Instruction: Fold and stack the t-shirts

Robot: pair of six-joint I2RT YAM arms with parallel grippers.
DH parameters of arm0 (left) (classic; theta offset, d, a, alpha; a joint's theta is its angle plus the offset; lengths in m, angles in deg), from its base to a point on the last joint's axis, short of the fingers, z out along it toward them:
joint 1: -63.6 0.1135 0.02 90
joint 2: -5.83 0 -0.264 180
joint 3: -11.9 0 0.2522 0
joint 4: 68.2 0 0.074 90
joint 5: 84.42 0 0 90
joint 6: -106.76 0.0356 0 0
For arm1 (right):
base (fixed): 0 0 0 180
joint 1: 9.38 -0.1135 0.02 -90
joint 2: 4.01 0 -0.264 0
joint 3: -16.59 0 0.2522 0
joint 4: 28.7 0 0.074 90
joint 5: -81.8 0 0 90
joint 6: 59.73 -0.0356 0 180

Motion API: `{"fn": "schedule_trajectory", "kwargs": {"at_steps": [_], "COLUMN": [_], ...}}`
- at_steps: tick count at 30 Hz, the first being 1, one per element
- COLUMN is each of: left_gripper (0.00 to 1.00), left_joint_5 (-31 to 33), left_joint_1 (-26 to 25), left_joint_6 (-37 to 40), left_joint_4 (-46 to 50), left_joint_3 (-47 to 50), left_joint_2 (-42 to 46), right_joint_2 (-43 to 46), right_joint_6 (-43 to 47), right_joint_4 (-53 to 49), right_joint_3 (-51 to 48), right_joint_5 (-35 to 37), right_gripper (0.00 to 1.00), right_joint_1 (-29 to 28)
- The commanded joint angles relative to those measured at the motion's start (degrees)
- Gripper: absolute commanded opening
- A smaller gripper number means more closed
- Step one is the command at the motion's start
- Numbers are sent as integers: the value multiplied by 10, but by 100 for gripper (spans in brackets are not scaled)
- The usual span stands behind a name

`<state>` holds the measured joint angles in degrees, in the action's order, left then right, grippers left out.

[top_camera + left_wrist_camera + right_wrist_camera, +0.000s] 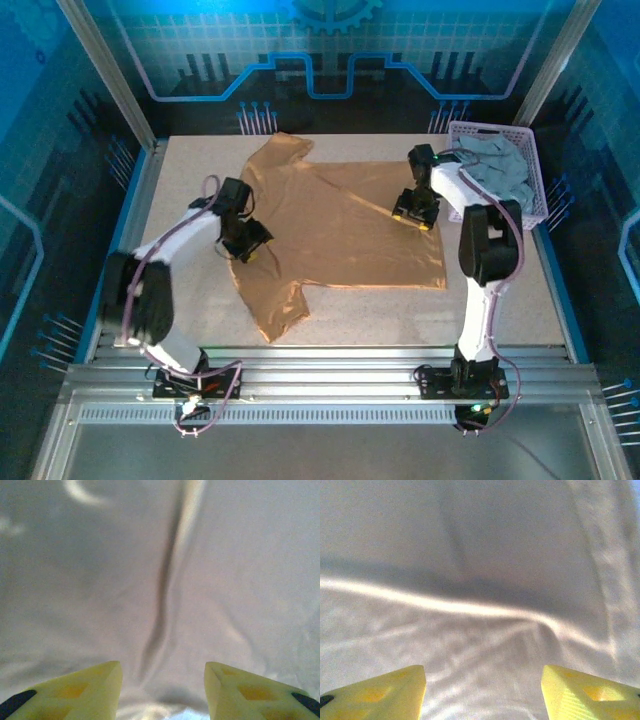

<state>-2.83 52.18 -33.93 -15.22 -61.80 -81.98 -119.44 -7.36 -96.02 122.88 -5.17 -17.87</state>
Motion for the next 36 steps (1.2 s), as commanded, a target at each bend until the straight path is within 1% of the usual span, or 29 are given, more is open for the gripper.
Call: {"fn": "schedule_trajectory", "kwargs": {"at_steps": [1, 3, 6, 8, 9, 13, 17, 21, 22, 24, 27, 28, 29, 32, 36], "left_gripper": [48, 47, 46, 46, 46, 45, 42, 40, 38, 30, 10, 2, 0, 0, 0], "left_joint_5": [-35, -83, -137, -143, -143, -155, -158, -153, -148, -134, -104, -92, -83, -77, -94], "left_joint_1": [-2, -17, -70, -108, -119, -136, -158, -189, -192, -192, -192, -192, -192, -193, -192], "left_joint_6": [-30, -41, -52, -67, -76, -114, -148, -149, -153, -155, -144, -140, -138, -137, -132], "left_joint_4": [75, 81, 101, 108, 102, 57, 2, -7, -15, -28, -28, -21, -11, 18, 49], "left_joint_3": [94, 140, 184, 206, 217, 265, 286, 279, 282, 285, 272, 265, 259, 251, 253], "left_joint_2": [75, 110, 131, 142, 148, 158, 146, 111, 109, 102, 95, 102, 113, 145, 169], "right_joint_2": [117, 160, 227, 259, 270, 298, 311, 317, 321, 325, 331, 331, 332, 323, 289], "right_joint_6": [-27, -44, -70, -84, -87, -96, -88, -85, -84, -83, -85, -87, -89, -92, -94], "right_joint_4": [7, 7, 16, 8, 11, 21, 22, 14, 14, 15, 8, 1, -5, 0, 18], "right_joint_3": [-81, -146, -242, -287, -304, -359, -375, -381, -384, -387, -394, -395, -395, -398, -402], "right_joint_5": [4, -8, -28, -30, -35, -56, -53, -49, -47, -42, -31, -23, -13, 3, -1], "right_gripper": [65, 64, 63, 63, 63, 63, 63, 63, 63, 63, 63, 63, 63, 63, 53], "right_joint_1": [0, 1, 6, 7, 10, 27, 34, 45, 48, 53, 66, 72, 78, 90, 107]}}
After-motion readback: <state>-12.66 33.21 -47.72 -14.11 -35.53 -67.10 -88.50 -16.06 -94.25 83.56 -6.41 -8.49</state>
